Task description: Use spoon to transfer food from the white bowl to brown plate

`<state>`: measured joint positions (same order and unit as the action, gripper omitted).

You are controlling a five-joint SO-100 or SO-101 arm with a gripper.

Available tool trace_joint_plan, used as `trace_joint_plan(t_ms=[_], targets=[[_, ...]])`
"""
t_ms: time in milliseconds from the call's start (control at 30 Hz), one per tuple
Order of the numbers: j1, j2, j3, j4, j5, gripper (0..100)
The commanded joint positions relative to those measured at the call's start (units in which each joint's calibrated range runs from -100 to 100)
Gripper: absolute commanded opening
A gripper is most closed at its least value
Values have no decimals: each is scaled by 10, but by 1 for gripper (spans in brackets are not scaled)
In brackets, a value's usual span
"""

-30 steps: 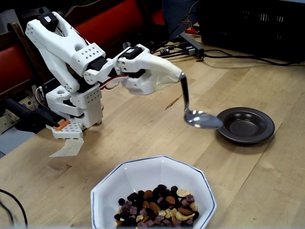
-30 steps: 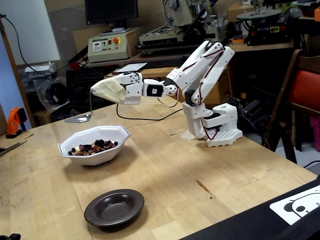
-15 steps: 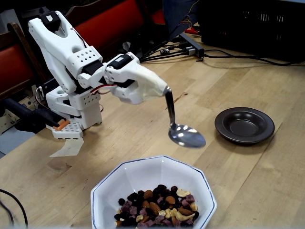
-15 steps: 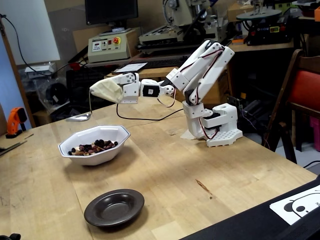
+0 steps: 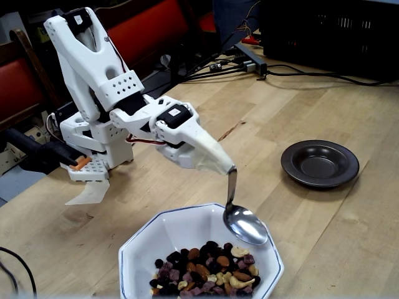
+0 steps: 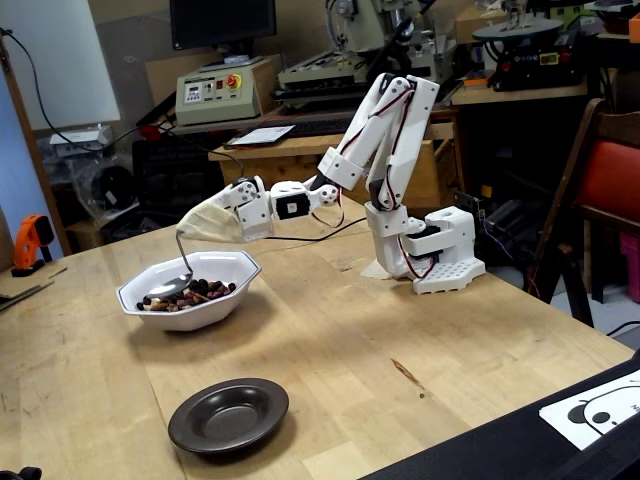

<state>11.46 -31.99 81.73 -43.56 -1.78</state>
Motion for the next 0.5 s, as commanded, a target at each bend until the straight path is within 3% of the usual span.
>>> trace_joint_plan(t_ms=[0, 467], targets=[[35, -4, -42, -13, 3, 2], [132, -11, -40, -13, 3, 2]])
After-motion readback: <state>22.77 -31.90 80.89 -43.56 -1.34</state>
